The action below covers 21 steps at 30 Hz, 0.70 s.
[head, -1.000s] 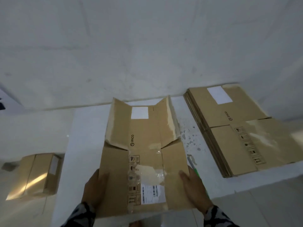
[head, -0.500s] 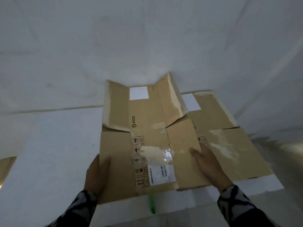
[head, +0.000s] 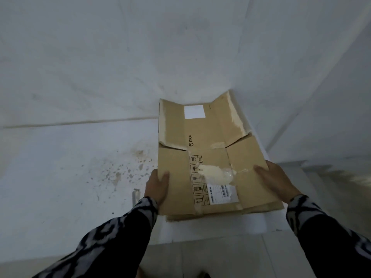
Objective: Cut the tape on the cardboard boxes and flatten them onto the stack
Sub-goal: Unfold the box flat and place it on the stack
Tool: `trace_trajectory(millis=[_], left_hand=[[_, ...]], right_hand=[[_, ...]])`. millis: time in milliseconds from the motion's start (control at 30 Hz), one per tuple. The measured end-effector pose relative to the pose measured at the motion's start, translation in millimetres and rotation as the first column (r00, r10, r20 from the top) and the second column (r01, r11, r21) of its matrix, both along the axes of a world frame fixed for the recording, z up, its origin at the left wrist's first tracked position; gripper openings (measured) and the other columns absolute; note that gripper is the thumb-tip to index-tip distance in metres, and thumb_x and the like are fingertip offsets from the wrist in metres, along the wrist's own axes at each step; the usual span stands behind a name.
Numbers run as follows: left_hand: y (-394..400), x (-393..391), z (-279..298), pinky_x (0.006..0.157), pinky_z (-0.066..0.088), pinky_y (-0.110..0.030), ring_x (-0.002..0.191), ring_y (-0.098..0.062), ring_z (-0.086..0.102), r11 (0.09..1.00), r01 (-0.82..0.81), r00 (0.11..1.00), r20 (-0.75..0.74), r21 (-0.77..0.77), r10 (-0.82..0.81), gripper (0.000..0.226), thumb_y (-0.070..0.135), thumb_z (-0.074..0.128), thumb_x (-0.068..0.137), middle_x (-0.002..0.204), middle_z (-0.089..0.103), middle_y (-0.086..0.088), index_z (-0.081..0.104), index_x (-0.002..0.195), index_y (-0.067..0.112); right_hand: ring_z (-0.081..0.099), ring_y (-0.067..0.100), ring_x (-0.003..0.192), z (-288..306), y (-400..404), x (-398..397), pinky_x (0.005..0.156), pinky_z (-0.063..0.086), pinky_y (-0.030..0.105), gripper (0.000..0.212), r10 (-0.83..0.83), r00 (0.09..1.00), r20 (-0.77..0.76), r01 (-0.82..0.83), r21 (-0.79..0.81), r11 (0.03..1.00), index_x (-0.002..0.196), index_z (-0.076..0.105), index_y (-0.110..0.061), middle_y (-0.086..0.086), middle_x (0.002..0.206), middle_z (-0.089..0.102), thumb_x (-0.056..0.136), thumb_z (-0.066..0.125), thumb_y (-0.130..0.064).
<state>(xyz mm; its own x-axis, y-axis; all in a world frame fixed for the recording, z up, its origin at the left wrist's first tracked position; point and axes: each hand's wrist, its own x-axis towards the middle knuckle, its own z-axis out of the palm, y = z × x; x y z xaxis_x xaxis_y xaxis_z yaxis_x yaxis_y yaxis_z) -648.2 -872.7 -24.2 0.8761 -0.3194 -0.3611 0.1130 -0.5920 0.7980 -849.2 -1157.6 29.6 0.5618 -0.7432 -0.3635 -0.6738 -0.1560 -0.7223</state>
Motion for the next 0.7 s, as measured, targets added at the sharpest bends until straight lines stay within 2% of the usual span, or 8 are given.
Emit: trace_trajectory(millis=[67, 133, 200, 300, 500, 600, 633, 700], left_hand=[[-6.3, -5.1, -7.0, 0.084, 0.045, -0.036, 0.1, -0.03, 0.058, 0.998, -0.056, 0.992, -0.111, 0.021, 0.058, 0.046, 0.037, 0.051, 0.1, 0.125, 0.058, -0.014, 0.037, 0.135, 0.01], [-5.7, -6.6, -15.5, 0.091, 0.045, -0.037, 0.11, -0.033, 0.058, 0.997, -0.028, 0.995, -0.092, 0.076, 0.035, 0.048, 0.033, 0.052, 0.099, 0.13, 0.057, -0.013, 0.036, 0.14, 0.013], [-3.9, -5.5, -20.0, 0.097, 0.042, -0.036, 0.118, -0.032, 0.055, 0.99, 0.041, 0.999, -0.034, 0.133, -0.037, 0.047, 0.031, 0.051, 0.099, 0.135, 0.056, -0.009, 0.041, 0.143, 0.016], [-4.4, 0.9, -23.3, 0.1, 0.045, -0.039, 0.119, -0.031, 0.056, 0.981, 0.102, 0.994, -0.055, 0.163, -0.094, 0.047, 0.032, 0.052, 0.098, 0.135, 0.058, -0.007, 0.046, 0.142, 0.017], [-12.7, 2.6, -32.4, 0.108, 0.041, -0.04, 0.128, -0.033, 0.05, 0.917, 0.239, 0.969, -0.144, 0.32, -0.203, 0.062, 0.043, 0.051, 0.098, 0.144, 0.05, -0.009, 0.034, 0.152, 0.017], [-19.6, 5.1, -34.2, 0.107, 0.04, -0.04, 0.13, -0.034, 0.048, 0.878, 0.265, 0.964, -0.136, 0.398, -0.229, 0.063, 0.043, 0.049, 0.099, 0.146, 0.048, -0.012, 0.032, 0.151, 0.012], [-20.9, 6.5, -35.0, 0.107, 0.041, -0.04, 0.13, -0.034, 0.047, 0.872, 0.271, 0.962, -0.14, 0.409, -0.233, 0.063, 0.042, 0.049, 0.099, 0.146, 0.047, -0.012, 0.032, 0.151, 0.011], [-22.2, 8.4, -35.4, 0.108, 0.041, -0.04, 0.131, -0.034, 0.047, 0.867, 0.273, 0.962, -0.142, 0.417, -0.234, 0.066, 0.043, 0.049, 0.099, 0.147, 0.047, -0.012, 0.028, 0.153, 0.012]], right_hand=[[0.062, 0.017, 0.087, -11.4, -6.5, -5.4, 0.067, 0.044, 0.029, 0.024, 0.001, 1.0, -0.028, -0.001, 0.003, 1.0, 0.113, 0.064, -0.02, 0.001, 0.106, 0.067, 0.098, 0.054, -0.036], [0.059, 0.016, 0.085, -21.9, -8.8, -8.4, 0.063, 0.041, 0.027, 0.027, -0.014, 0.998, -0.058, 0.015, 0.004, 1.0, 0.114, 0.061, -0.019, 0.001, 0.106, 0.065, 0.098, 0.053, -0.039], [0.057, 0.022, 0.093, -33.2, -9.5, -10.5, 0.07, 0.042, 0.031, 0.037, -0.039, 0.996, -0.085, 0.04, 0.003, 0.999, 0.123, 0.057, -0.017, 0.002, 0.11, 0.061, 0.098, 0.051, -0.043], [0.053, 0.024, 0.1, -45.4, -9.4, -14.3, 0.084, 0.043, 0.035, 0.046, -0.086, 0.993, -0.084, 0.087, 0.016, 0.996, 0.134, 0.05, -0.016, 0.005, 0.124, 0.058, 0.098, 0.049, -0.044], [0.048, 0.026, 0.1, -47.7, -16.9, -18.5, 0.083, 0.036, 0.031, 0.049, -0.158, 0.986, -0.051, 0.157, -0.019, 0.987, 0.14, 0.046, -0.013, 0.014, 0.133, 0.055, 0.099, 0.053, -0.037], [0.045, 0.039, 0.123, -52.0, -20.9, -15.5, 0.099, 0.04, 0.04, 0.057, -0.162, 0.977, -0.14, 0.157, -0.049, 0.986, 0.145, 0.042, -0.016, 0.018, 0.142, 0.045, 0.097, 0.052, -0.043], [0.042, 0.042, 0.127, -52.6, -20.8, -15.2, 0.104, 0.039, 0.044, 0.059, -0.182, 0.97, -0.163, 0.176, -0.051, 0.983, 0.146, 0.041, -0.018, 0.019, 0.144, 0.04, 0.096, 0.053, -0.046], [0.042, 0.042, 0.127, -53.9, -20.3, -15.6, 0.104, 0.038, 0.044, 0.06, -0.199, 0.969, -0.144, 0.199, -0.015, 0.98, 0.147, 0.04, -0.019, 0.018, 0.146, 0.035, 0.096, 0.054, -0.046]])
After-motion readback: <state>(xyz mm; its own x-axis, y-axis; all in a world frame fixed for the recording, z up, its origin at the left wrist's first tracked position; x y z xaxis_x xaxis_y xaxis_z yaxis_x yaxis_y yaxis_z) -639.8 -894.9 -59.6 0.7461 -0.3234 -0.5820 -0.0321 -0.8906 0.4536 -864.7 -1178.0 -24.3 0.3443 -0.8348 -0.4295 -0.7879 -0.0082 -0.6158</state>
